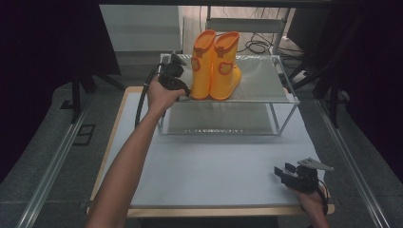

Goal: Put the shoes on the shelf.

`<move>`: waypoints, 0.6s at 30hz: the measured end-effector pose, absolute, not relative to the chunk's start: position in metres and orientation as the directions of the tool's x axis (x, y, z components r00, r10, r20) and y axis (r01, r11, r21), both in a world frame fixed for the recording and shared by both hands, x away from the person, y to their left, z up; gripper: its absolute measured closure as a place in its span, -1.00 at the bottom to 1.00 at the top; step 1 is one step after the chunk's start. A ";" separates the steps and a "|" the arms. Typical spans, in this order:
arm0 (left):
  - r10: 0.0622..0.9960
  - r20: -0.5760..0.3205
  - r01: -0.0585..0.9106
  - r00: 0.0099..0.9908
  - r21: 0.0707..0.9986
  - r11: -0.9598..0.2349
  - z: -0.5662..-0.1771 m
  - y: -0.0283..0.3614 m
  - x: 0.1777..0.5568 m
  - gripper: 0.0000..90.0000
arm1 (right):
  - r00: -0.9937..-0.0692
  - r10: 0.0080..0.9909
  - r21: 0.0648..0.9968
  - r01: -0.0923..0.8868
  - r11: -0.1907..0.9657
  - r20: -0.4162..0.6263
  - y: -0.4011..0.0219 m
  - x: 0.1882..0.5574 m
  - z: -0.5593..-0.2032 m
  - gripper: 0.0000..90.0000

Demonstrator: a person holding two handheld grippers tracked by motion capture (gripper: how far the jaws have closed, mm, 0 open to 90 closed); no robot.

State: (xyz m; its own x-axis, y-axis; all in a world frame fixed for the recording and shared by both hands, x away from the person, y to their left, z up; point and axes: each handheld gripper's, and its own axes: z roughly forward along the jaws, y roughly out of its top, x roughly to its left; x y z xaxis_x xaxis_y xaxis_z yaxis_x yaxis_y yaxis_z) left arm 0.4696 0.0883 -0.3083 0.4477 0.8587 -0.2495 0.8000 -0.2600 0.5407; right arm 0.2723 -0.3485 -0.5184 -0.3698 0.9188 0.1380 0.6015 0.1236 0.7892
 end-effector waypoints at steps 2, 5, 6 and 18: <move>0.857 -0.255 0.801 0.448 0.540 -0.258 -0.308 0.087 0.469 1.00 | -0.370 0.919 0.789 0.602 0.123 0.139 -0.348 0.272 -0.519 -0.02; 0.852 -0.262 0.801 0.453 0.540 -0.260 -0.307 0.084 0.469 1.00 | -0.369 0.919 0.790 0.600 0.122 0.138 -0.347 0.272 -0.518 -0.02; 0.849 -0.266 0.801 0.457 0.539 -0.262 -0.307 0.083 0.469 1.00 | -0.368 0.919 0.791 0.600 0.120 0.139 -0.347 0.272 -0.518 -0.02; 0.794 -0.312 0.784 0.522 0.543 -0.302 -0.305 0.053 0.466 1.00 | -0.370 0.917 0.796 0.595 0.114 0.146 -0.346 0.271 -0.516 -0.02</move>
